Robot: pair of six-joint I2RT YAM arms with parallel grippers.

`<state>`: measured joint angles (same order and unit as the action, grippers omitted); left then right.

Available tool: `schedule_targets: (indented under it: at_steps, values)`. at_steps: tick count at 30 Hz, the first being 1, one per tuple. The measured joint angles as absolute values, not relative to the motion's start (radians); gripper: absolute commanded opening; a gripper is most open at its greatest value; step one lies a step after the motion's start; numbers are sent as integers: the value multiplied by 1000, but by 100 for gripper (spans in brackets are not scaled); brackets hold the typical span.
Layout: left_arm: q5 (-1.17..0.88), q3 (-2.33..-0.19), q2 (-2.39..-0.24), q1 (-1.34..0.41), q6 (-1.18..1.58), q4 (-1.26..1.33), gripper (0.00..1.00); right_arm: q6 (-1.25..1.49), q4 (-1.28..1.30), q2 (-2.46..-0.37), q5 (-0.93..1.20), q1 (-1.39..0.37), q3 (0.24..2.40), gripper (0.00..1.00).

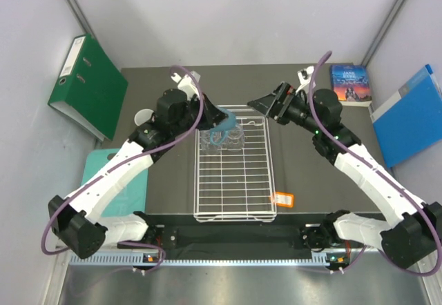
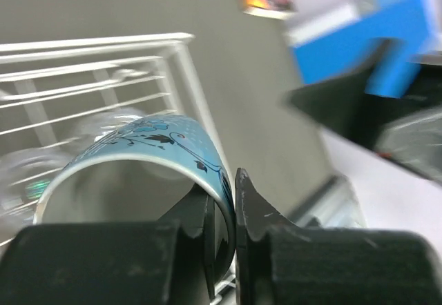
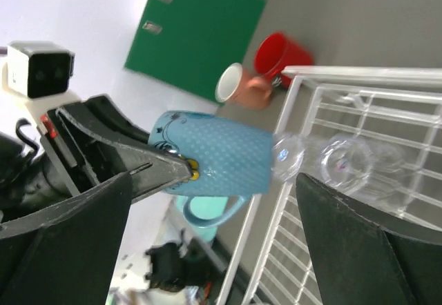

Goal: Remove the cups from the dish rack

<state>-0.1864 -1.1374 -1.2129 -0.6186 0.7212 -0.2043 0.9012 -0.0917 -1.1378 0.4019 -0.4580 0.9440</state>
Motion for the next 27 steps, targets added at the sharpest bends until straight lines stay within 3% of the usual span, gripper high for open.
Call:
schedule_targets:
  at_steps: [7, 16, 22, 27]
  values:
    - [45, -1266, -1204, -536, 653, -451, 0, 744, 156, -1130, 197, -453, 1090, 100]
    - [100, -1269, -1175, -386, 628, -524, 0, 693, 268, -1126, 139, -453, 1058, 100]
    - [199, -1456, -1328, -374, 617, -770, 0, 671, 297, -1118, 125, -453, 1025, 100]
    - [220, -1478, -1431, -329, 587, -863, 0, 655, 307, -1115, 125, -453, 1008, 99]
